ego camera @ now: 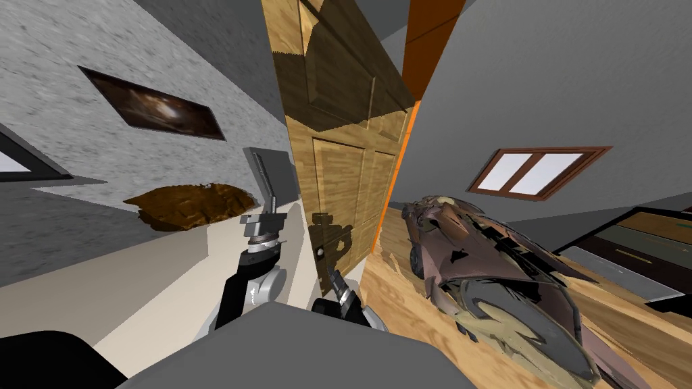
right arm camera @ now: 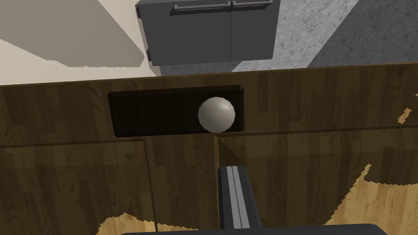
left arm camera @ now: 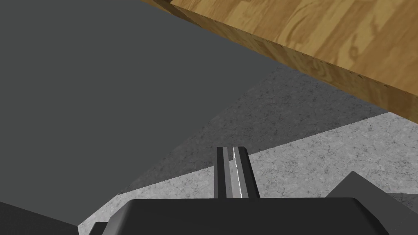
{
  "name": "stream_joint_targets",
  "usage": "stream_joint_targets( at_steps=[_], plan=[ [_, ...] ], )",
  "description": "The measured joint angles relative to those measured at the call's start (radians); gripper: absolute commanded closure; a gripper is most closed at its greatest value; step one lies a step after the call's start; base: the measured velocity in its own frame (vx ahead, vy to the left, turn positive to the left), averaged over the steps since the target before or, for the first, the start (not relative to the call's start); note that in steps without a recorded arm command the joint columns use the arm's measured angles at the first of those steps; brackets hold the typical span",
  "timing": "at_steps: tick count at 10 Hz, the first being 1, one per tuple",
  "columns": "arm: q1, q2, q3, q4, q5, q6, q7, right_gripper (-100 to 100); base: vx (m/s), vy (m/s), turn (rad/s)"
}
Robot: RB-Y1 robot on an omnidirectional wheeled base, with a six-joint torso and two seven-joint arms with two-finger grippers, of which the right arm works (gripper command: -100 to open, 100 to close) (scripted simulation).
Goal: Push the door open
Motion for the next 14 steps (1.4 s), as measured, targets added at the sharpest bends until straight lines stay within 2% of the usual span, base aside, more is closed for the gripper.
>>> stream_joint_targets(
  at_steps=[2,3,4,8,12,13,14],
  plan=[
    [-0.003,0.012,-0.037,0.024,-0.007,-0.006,0.009,-100,-0.152,0.076,-0.150],
    [0.010,0.010,-0.053,0.004,-0.009,0.005,0.017,-100,-0.168,0.041,-0.108],
    [0.014,0.014,-0.072,0.005,-0.013,0.009,0.024,-100,-0.078,0.022,-0.022],
    [0.011,0.016,-0.083,0.015,-0.012,0.008,0.028,-100,0.139,0.146,0.031],
    [0.003,0.032,-0.099,0.032,-0.011,0.006,0.033,-100,0.148,0.138,0.021],
    [0.003,0.033,-0.099,0.032,-0.011,0.006,0.034,100,-0.008,-0.007,-0.003],
    [0.003,0.033,-0.099,0.032,-0.011,0.006,0.034,100,-0.030,-0.028,0.003]
  ],
)
